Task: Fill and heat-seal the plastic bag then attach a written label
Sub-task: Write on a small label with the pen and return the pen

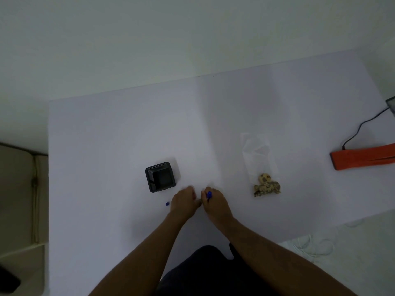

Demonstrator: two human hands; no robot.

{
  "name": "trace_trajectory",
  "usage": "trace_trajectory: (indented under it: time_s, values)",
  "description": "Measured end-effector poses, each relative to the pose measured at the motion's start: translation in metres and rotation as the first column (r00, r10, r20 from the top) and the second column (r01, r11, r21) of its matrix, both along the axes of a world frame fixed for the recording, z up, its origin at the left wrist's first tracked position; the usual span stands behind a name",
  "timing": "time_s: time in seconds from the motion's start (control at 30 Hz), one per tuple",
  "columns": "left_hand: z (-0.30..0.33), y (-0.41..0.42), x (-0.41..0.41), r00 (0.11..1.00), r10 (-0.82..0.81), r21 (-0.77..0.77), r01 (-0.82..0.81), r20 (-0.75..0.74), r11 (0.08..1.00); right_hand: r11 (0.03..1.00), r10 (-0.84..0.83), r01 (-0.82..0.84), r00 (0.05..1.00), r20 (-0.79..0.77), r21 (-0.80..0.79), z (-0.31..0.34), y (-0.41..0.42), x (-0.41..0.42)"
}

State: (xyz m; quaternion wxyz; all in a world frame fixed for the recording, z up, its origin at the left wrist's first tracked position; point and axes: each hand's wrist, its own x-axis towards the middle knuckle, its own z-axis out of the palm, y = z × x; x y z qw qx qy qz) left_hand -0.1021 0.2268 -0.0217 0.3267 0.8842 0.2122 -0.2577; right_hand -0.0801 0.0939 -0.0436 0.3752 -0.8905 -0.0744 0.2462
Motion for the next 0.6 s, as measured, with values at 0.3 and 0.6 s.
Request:
trace_trajectory:
  time_s: [0.3, 0.6]
  values:
    - [0.0002, -0.0001, -0.0001, 1.0, -0.002, 0.001, 0.002, 0.004, 1.0, 1.0, -0.017, 0.017, 1.0, 0.022, 0.023, 0.0025, -0.0009, -0.0015]
    - [0.0026, 0.0003, 0.0009, 1.0, -0.009, 0.018, 0.009, -0.012, 1.0, 0.998, 0.035, -0.036, 0.999, 0.014, 0.052, 0.0031, 0.002, -0.0082]
